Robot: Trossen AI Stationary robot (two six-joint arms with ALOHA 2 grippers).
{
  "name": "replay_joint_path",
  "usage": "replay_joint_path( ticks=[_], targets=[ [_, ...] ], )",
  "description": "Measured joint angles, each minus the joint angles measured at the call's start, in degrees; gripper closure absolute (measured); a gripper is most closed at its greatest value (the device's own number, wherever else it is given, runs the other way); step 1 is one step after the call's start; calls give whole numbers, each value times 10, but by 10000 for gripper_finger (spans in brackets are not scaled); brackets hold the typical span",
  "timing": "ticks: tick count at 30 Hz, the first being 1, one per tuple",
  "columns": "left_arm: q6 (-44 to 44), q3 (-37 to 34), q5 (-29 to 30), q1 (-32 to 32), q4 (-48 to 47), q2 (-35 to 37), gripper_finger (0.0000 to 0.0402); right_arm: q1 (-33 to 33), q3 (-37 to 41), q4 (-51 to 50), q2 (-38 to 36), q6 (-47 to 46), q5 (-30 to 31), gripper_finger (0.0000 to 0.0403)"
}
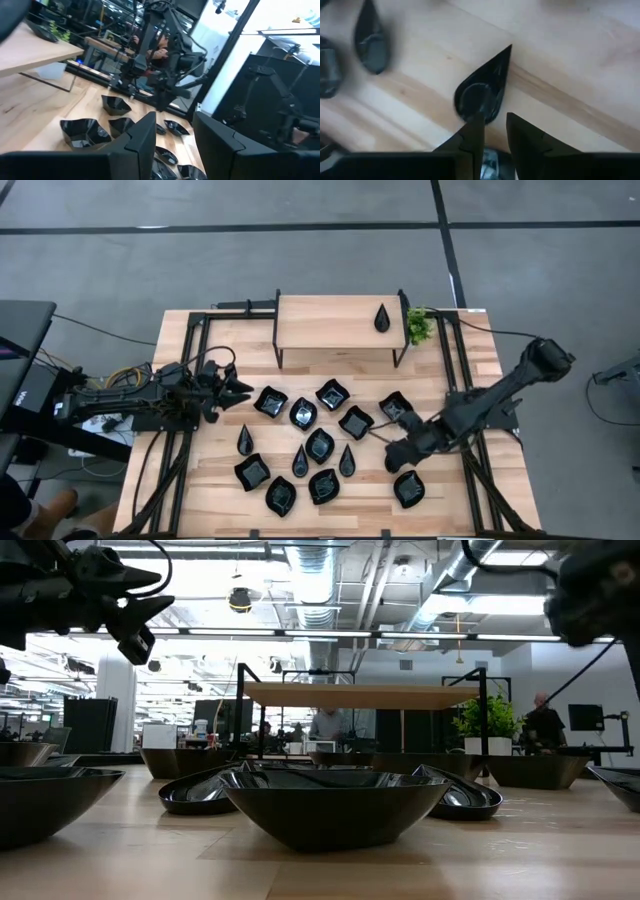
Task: Pick & Place Mini shaped plates
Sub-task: Stack the black drop shaped plate on top of the other black drop shaped plate on the shelf
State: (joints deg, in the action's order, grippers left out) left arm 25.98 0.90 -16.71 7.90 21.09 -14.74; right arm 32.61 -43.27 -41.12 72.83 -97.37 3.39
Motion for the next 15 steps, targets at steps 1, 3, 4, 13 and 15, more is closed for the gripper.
replay_joint_path(
  ticks=[1, 3, 4, 13, 15],
  targets=[
    [0, 0, -5, 0, 0, 0, 270, 1, 2, -1, 9, -1, 7, 321],
    [0, 0, -12, 0, 0, 0, 270, 0, 2, 0, 25, 0, 21, 315],
    [0, 0, -13, 0, 0, 0, 270, -1, 2, 2, 30, 2, 24, 311],
    [3, 0, -13, 0, 4, 0, 270, 7, 2, 39, 84, 18, 24, 292],
    [5, 0, -13, 0, 4, 0, 270, 8, 2, 38, 90, 18, 24, 292]
  ],
)
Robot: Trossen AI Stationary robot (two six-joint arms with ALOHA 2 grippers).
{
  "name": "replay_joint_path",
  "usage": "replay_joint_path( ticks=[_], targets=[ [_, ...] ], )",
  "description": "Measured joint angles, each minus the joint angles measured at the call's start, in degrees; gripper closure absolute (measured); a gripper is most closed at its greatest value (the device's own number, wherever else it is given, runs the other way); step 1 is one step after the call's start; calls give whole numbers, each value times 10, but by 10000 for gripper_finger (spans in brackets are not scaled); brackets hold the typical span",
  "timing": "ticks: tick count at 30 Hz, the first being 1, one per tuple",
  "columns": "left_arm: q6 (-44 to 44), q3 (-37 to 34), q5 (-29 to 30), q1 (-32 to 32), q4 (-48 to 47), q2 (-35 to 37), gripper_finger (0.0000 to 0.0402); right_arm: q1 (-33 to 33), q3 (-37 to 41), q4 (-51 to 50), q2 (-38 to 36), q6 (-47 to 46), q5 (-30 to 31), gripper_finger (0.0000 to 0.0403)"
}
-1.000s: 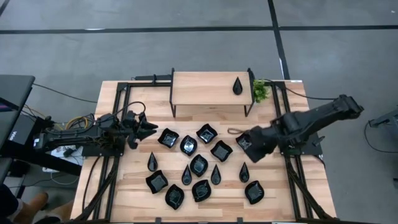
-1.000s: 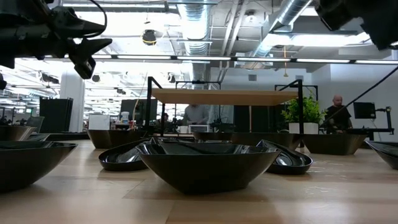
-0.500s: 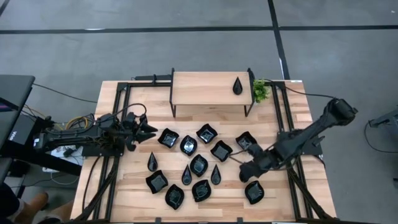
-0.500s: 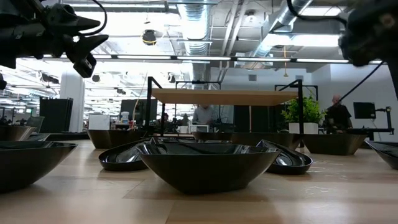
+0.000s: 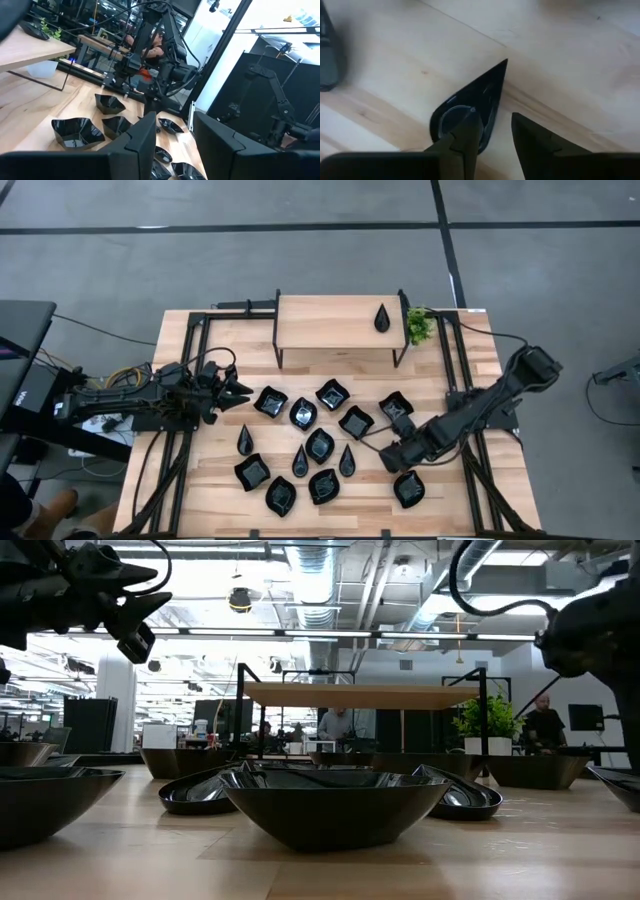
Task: Pick & Place Mini shaped plates
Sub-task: Stack the black drop shaped plate on top of the other black drop shaped plate on the shelf
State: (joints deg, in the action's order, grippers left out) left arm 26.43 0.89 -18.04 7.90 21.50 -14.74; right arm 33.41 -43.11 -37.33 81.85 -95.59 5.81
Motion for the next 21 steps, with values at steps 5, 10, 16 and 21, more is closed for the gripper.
replay_joint_path(
  ticks=[5, 10, 16, 21],
  targets=[
    [0, 0, 0, 0, 0, 0, 270, 0, 0, -35, -1, -2, 4, 291],
    [0, 0, 0, 0, 0, 0, 270, -2, 22, -1, -1, -2, 8, 291],
    [0, 0, 0, 0, 1, 0, 270, -2, 43, 37, -1, -3, 20, 291],
    [0, 0, 0, 0, 3, 0, 270, -2, 43, 23, -21, -5, 18, 291]
  ],
)
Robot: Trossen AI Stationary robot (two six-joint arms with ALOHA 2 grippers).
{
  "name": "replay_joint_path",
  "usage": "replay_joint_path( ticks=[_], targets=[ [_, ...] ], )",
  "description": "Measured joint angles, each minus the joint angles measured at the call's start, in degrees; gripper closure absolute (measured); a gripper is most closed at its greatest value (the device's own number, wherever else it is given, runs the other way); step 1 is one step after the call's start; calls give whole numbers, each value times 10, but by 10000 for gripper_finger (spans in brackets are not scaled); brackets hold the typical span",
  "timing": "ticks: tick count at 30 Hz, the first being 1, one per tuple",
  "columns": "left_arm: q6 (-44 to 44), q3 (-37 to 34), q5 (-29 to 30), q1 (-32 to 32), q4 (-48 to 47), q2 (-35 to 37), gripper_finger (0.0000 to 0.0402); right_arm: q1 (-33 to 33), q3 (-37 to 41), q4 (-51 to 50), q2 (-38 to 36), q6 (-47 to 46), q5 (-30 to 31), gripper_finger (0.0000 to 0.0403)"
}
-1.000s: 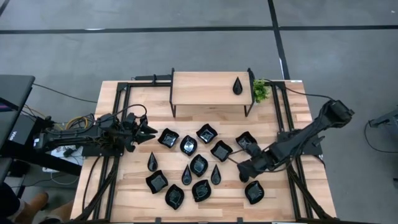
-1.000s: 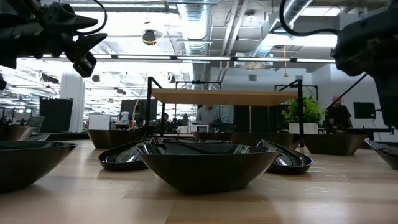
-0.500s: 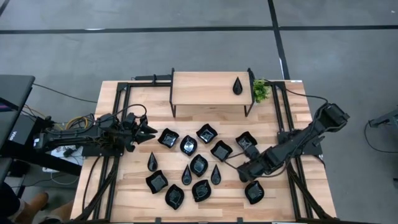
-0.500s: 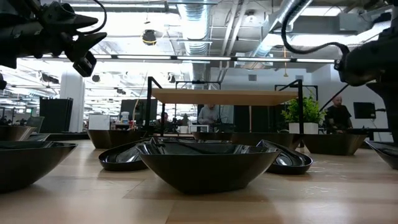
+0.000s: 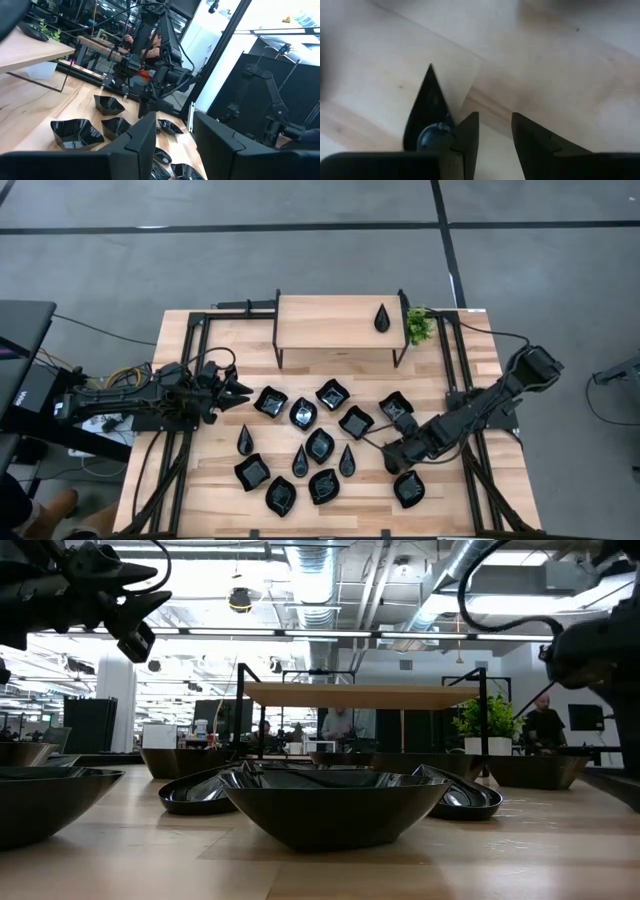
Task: Pick & Place Mini shaped plates
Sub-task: Stack the black drop shaped plate on top of the other black drop shaped plate on the shelf
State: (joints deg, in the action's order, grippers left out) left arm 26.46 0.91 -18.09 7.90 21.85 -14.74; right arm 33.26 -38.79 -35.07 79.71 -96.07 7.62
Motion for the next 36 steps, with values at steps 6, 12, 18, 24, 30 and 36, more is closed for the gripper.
replay_joint_path(
  ticks=[6, 12, 18, 24, 30, 36],
  targets=[
    [0, 0, 0, 0, 1, 0, 270, 4, 0, -15, -72, 14, 14, 291],
    [0, 0, 0, 0, 1, 0, 270, 8, 0, -7, -67, 76, 22, 291],
    [0, 0, 0, 0, 2, 0, 270, 7, 0, 29, -32, 95, 8, 291],
    [0, 0, 0, 0, 4, 0, 270, 13, 0, 52, -15, 97, 8, 291],
    [0, 0, 0, 0, 5, 0, 270, 16, 0, 56, 3, 106, -1, 291],
    [0, 0, 0, 0, 5, 0, 270, 14, 0, 71, 21, 109, -1, 291]
  ],
)
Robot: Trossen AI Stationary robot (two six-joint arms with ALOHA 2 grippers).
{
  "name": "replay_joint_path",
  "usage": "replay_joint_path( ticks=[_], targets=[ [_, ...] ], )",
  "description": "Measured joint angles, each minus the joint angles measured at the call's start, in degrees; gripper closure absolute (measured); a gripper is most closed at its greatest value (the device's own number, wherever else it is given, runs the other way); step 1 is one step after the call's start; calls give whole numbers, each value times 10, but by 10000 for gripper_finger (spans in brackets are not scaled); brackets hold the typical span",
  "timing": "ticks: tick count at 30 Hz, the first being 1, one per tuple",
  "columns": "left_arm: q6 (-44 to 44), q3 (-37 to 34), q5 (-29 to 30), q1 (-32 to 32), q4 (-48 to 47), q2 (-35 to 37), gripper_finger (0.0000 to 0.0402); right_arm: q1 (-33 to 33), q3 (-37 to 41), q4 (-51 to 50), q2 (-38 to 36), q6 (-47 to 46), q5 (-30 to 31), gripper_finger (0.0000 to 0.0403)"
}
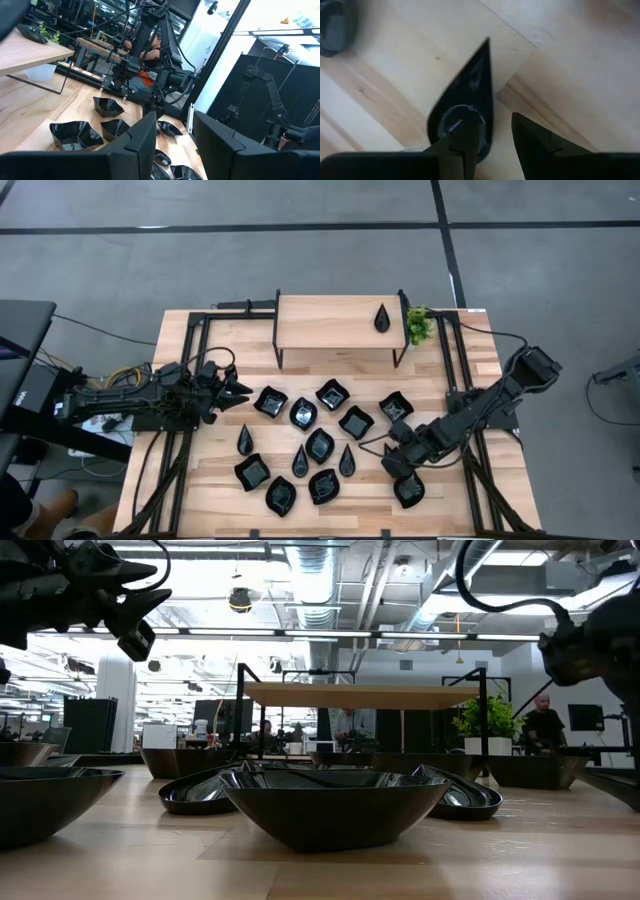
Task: Pick & Place Mini shaped plates
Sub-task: Stack the black drop shaped plate on top of the other black drop shaped plate on the shelf
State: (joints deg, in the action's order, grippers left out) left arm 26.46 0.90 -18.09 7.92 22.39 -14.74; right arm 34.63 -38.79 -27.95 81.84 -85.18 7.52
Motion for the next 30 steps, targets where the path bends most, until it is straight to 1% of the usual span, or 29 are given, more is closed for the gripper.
replay_joint_path(
  ticks=[4, 12, 21, 30],
  targets=[
    [0, 0, 0, 0, 1, 0, 270, -3, 0, -3, 0, 2, 2, 294],
    [0, 0, 0, 0, 2, 0, 270, -3, 0, -7, 0, 2, 3, 317],
    [0, 0, 0, 0, 2, 0, 270, -3, 0, -18, 0, 1, 0, 319],
    [0, 0, 0, 0, 2, 0, 270, -7, 0, 2, 6, 1, -2, 319]
  ],
)
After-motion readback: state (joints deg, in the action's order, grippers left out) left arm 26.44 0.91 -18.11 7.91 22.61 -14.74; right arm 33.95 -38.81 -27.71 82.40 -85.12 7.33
